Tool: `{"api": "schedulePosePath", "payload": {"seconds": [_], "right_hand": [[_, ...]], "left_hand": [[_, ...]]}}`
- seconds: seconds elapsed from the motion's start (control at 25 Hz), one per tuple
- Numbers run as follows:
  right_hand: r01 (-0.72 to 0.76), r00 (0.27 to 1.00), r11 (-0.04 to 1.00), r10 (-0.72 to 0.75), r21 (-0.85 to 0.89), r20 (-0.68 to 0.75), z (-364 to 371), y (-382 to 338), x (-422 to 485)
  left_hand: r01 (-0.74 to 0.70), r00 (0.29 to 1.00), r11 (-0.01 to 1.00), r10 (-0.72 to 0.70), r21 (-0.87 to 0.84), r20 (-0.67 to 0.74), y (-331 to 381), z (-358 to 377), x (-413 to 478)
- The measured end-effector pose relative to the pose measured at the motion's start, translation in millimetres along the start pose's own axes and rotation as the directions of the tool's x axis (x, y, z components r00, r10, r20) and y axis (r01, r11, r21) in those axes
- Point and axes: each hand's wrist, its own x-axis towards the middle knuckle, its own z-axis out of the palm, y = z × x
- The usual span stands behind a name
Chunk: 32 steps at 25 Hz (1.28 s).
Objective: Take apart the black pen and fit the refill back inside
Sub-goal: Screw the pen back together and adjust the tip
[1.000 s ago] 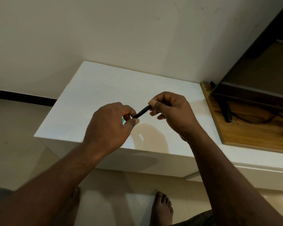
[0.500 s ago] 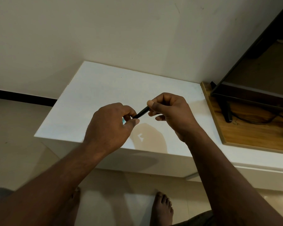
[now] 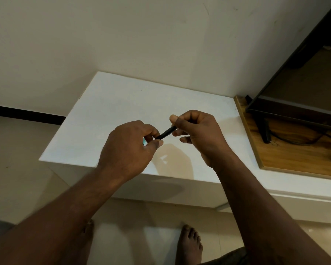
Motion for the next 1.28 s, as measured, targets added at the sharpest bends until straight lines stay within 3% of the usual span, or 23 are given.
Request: {"api": "schedulePosePath", "payload": {"seconds": [0.16,0.36,0.56,0.76,0.96,1.08,1.28], "right_hand": [[-0.052,0.995,0.992,0.042,0.113,0.089,-5,-3,-1],[-0.050,0.999,0.996,0.050,0.074,0.007,3,0,0],[-0.069,0.995,0.984,0.056,0.167,0.082,-1,-2,-2],[-0.069,0.997,0.988,0.071,0.138,-0.004,4,-1,-2],[-0.045,0.993,0.989,0.029,0.141,0.115,3,-2,-5],[-0.030,0.999,0.982,0.024,0.187,0.035,0,-5,-4],[-0.017,0.996,0.964,0.041,0.265,-0.084,-8,-7,-3]], "left_hand": [[0.021,1.000,1.000,-0.021,-0.022,-0.018,-1,-2,2],[0.008,1.000,1.000,-0.008,-0.016,-0.002,1,0,0],[0.030,1.000,0.999,-0.030,-0.037,0.003,0,-3,1],[0.039,0.999,0.998,-0.038,-0.052,0.016,4,-2,0],[0.083,0.996,0.993,-0.081,-0.083,0.030,4,-4,1],[0.168,0.983,0.965,-0.147,-0.203,0.114,4,-2,1],[0.358,0.898,0.824,-0.175,-0.440,0.403,4,-2,1]]}}
